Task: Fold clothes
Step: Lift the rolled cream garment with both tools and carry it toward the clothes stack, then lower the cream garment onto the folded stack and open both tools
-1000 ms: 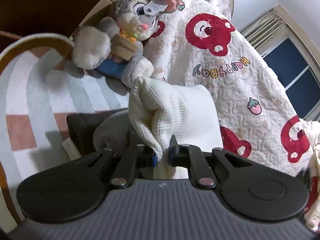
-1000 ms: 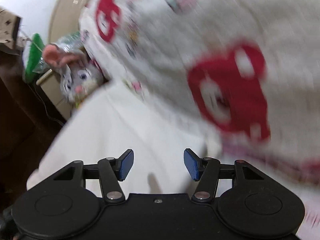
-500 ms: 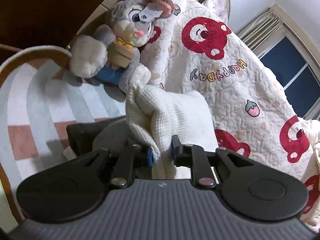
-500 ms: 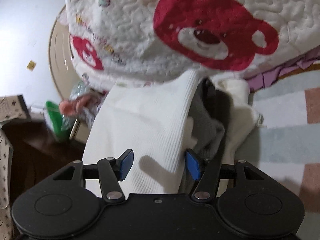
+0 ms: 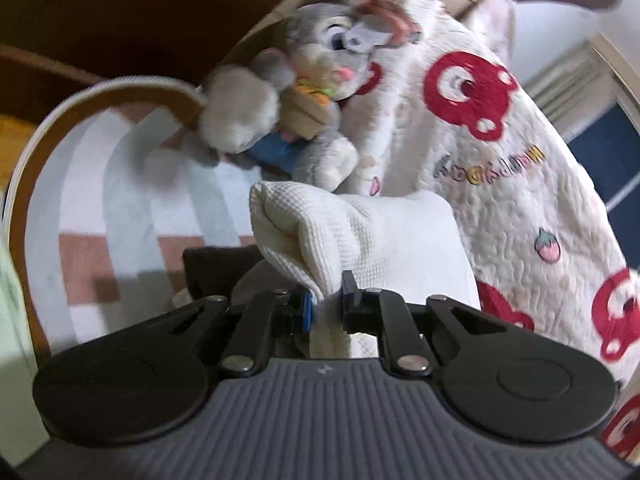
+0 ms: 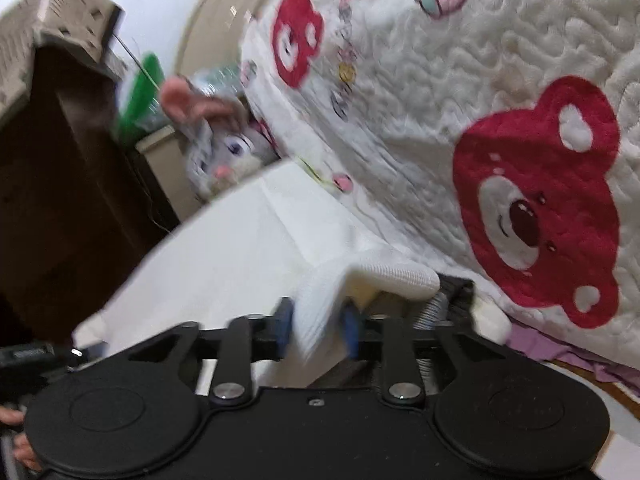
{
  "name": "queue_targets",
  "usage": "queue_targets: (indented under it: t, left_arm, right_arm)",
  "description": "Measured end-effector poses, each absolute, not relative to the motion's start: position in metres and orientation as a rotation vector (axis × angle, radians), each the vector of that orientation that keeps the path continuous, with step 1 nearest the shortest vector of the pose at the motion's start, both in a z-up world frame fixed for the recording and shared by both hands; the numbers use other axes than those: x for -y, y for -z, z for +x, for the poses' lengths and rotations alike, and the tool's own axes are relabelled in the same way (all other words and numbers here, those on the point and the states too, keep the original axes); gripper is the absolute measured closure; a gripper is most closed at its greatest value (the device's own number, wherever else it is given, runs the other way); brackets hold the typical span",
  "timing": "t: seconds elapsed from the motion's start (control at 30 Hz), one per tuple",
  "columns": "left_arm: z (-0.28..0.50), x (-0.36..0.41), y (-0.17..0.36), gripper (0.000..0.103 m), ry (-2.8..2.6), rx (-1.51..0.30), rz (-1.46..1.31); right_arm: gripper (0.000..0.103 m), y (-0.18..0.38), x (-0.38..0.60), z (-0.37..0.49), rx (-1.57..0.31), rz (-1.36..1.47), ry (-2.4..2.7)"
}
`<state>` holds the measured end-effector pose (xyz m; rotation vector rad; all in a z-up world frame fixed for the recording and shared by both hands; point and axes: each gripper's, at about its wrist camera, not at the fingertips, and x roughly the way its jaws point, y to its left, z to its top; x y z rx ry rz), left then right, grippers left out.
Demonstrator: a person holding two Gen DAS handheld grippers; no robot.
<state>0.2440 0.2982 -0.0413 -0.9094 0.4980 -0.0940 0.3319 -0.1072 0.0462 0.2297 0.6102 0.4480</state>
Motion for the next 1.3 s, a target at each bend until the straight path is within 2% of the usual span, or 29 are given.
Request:
queue_targets:
  t: [0.07,0.13,0.2,0.43,0.53,0.7,0.8,1.07,1.3]
  left_arm:
    - [0.244,-0.299,0.039,0.08,0.074,-0.522,-0.908]
    - [0.242,-0.293,0.025,0.079,0.049,-0.496,-0.795]
    - [0.241,-0.287,0.015,0.078,0.038,-0.468,-0.699]
    - [0.242,-0.286,0.015,0.078,0.026,-0.48,-0.659]
    - [0.245,-0.29,0.02,0.077,0.031,-0.5,-0.683]
    - [0.248,-0.289,0.024,0.078,0.038,-0.508,-0.669]
    - [0.25,-0.29,0.027,0.077,0.039,-0.51,-0.677]
    - [0.253,-0.291,0.028,0.072,0.022,-0.497,-0.651]
    - [0.259,-0.312,0.051,0.071,0.011,-0.56,-0.781]
  right_arm:
    - [0.059,-0.042,0.105,0.335,-0.632,0.129,-0.388]
    - [0.055,-0.037,0.103,0.339,-0.653,0.027,-0.327]
    - [0.055,-0.048,0.101,0.334,-0.606,-0.024,-0.284]
    - [0.053,-0.1,0.081,0.32,-0.442,-0.119,-0.351]
    - [0.05,-0.104,0.05,0.337,-0.481,-0.158,-0.464]
    - [0.05,-0.089,-0.005,0.408,-0.658,-0.153,-0.493]
    - [0.044,-0.078,-0.029,0.443,-0.769,-0.191,-0.441]
    - [0.042,-0.072,-0.032,0.458,-0.798,-0.139,-0.465]
    - [0.04,-0.064,-0.037,0.459,-0.8,-0.131,-0.486]
